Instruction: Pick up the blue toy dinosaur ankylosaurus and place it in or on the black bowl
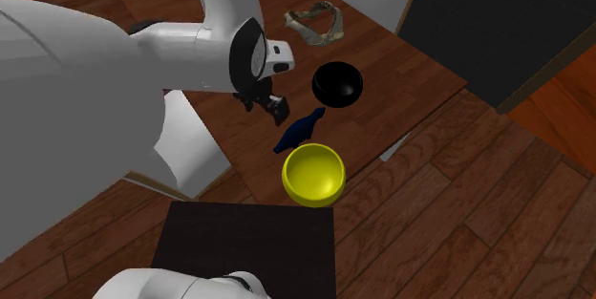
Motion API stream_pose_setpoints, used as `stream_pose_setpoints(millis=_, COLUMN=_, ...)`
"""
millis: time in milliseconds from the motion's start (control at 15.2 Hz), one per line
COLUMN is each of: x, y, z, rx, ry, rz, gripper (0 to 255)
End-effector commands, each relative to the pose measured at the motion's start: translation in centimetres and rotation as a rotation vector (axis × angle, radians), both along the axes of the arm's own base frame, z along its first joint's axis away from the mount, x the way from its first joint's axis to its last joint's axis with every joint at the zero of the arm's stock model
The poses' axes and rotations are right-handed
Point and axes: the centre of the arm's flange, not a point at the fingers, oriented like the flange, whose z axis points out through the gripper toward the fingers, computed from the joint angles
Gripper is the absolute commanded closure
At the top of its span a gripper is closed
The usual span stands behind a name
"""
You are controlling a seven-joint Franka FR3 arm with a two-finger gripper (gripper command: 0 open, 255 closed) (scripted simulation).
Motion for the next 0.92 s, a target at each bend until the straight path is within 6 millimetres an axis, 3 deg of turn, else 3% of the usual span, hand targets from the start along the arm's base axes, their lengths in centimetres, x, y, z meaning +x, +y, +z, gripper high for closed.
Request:
stream_pose_setpoints(millis=0, x=1.1, y=-1.0, z=-2.1, rx=-0.002, ry=-0.008, rz=-0.049, gripper=0)
stream_pose_setpoints(millis=726, x=6.4, y=-7.5, z=-13.8, rx=-0.014, ry=-0.035, rz=-0.311, gripper=0)
stream_pose_setpoints(millis=858, x=6.5, y=-7.5, z=-14.4, rx=-0.014, ry=-0.035, rz=-0.313, gripper=0)
